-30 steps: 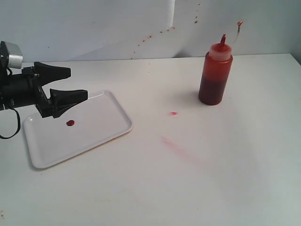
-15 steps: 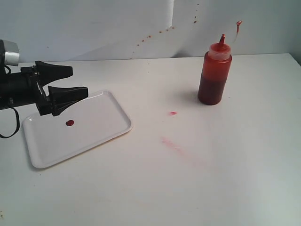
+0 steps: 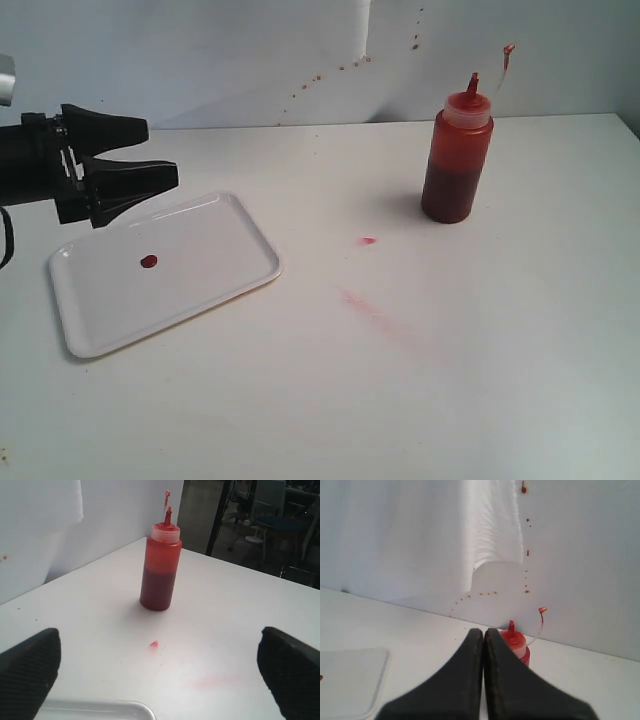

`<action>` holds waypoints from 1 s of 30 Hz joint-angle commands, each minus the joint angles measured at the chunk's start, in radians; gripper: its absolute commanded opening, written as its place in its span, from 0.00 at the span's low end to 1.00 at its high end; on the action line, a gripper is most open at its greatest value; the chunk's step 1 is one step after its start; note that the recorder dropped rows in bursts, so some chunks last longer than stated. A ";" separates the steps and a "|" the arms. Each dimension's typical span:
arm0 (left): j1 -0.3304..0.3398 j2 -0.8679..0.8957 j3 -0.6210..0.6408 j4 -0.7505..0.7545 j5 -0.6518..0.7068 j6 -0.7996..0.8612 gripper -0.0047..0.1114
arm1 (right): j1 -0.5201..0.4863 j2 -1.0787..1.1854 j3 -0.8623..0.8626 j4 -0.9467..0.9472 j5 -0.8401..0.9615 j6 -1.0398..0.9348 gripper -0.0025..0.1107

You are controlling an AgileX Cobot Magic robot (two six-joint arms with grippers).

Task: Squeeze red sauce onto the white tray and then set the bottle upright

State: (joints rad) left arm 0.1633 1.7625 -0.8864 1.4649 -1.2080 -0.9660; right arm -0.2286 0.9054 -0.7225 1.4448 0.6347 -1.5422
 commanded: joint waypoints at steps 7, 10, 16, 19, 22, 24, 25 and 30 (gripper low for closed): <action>-0.036 -0.088 -0.002 0.043 -0.013 -0.057 0.50 | 0.001 -0.016 0.145 0.233 0.138 -0.207 0.02; -0.036 -0.100 -0.002 0.040 -0.013 -0.059 0.19 | 0.001 -0.016 0.146 0.233 0.136 -0.210 0.02; -0.036 -0.102 -0.002 0.043 -0.013 -0.077 0.04 | 0.001 -0.016 0.146 0.240 0.136 -0.239 0.02; -0.036 -0.115 0.004 0.040 -0.013 -0.079 0.04 | 0.001 -0.016 0.146 0.240 0.136 -0.239 0.02; -0.036 -0.169 0.043 0.008 -0.013 -0.072 0.04 | 0.001 -0.034 0.146 0.240 0.124 -0.240 0.02; -0.036 -0.221 0.080 -0.023 -0.013 -0.043 0.04 | 0.001 -0.049 0.153 0.246 0.101 -0.240 0.02; -0.036 -0.254 0.100 -0.050 -0.013 -0.029 0.04 | 0.001 -0.062 0.158 0.251 0.067 -0.240 0.02; -0.036 -0.417 0.200 -0.247 -0.013 -0.023 0.04 | 0.001 -0.090 0.166 0.265 0.000 -0.184 0.02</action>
State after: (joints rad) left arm 0.1333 1.4208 -0.7253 1.3331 -1.2135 -0.9955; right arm -0.2286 0.8261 -0.5620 1.6913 0.6586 -1.7619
